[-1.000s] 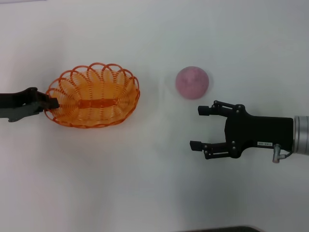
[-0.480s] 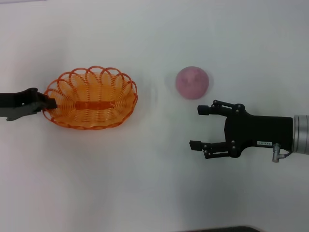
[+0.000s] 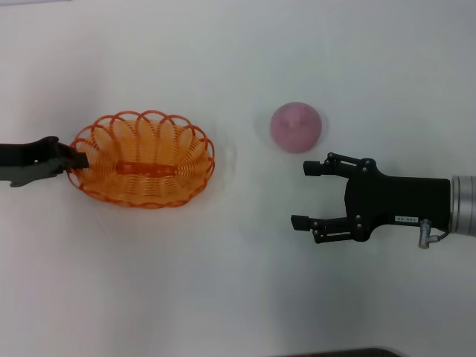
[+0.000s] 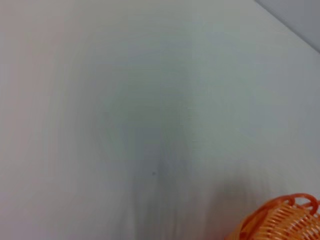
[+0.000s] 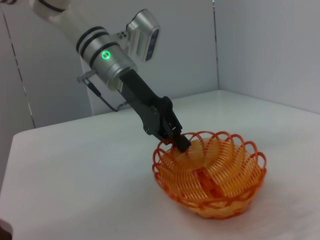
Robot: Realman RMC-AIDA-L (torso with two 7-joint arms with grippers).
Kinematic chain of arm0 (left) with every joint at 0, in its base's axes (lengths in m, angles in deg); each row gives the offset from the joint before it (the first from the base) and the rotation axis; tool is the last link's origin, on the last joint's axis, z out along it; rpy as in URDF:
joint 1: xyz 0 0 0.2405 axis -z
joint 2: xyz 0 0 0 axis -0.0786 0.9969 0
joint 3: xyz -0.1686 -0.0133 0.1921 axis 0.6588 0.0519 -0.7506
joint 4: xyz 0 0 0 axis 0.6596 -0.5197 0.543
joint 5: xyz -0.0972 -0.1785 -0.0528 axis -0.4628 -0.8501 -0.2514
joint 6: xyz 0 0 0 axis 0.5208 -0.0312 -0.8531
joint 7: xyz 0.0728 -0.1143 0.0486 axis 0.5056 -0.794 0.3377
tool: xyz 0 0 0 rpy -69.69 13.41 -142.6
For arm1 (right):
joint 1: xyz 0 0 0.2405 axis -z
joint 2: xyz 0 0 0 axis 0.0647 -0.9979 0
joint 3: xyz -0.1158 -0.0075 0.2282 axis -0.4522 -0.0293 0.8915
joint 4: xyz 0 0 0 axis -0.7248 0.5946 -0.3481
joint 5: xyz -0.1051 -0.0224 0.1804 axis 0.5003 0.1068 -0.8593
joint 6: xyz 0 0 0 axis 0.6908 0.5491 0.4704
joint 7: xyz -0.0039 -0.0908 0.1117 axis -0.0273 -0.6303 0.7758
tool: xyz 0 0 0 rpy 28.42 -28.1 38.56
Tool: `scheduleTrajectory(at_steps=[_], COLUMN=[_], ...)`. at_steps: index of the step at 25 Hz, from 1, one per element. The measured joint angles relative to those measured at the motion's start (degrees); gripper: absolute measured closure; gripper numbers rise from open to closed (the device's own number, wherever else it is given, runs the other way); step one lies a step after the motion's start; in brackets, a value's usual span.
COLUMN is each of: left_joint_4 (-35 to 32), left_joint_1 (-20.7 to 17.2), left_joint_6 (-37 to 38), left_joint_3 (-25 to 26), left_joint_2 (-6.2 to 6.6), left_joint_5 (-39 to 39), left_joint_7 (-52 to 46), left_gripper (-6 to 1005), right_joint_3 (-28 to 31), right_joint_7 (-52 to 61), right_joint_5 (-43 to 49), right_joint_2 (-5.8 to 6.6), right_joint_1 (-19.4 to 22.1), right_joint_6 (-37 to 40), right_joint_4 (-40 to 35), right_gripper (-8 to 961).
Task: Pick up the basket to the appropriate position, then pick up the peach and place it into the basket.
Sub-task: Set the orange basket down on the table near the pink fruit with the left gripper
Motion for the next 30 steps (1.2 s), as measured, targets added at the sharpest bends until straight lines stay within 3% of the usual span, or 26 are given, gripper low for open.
scheduleTrajectory(at_steps=[4, 9, 14, 26, 30], left_joint_4=[-0.24, -0.25, -0.25, -0.23, -0.33], left_joint_1=[-0.02, -1.07, -1.53, -1.76, -1.76], left_joint_6=[0.06, 0.03, -0.06, 0.36, 0.48], left_joint_3=[0.19, -0.33, -0.36, -0.42, -0.39], left_joint_2=[0.05, 0.09, 0.21, 0.28, 0.27], left_joint_5=[-0.18, -2.86, -3.47, -3.59, -4.05], left_joint_7=[-0.37, 0.36, 0.54, 0.67, 1.53], left_gripper=[925, 790, 552, 117, 115], right_joint_3=[0.0, 0.0, 0.0, 0.0, 0.0], right_joint_7=[0.0, 0.0, 0.0, 0.0, 0.0], right_joint_5=[0.0, 0.0, 0.0, 0.0, 0.0], right_joint_2=[0.0, 0.0, 0.0, 0.0, 0.0], right_joint_1=[-0.01, -0.01, -0.04, -0.18, -0.18], right_joint_6=[0.01, 0.01, 0.0, -0.03, -0.03], right_joint_4=[0.0, 0.0, 0.0, 0.0, 0.0], right_gripper=[-4, -4, -4, -4, -4])
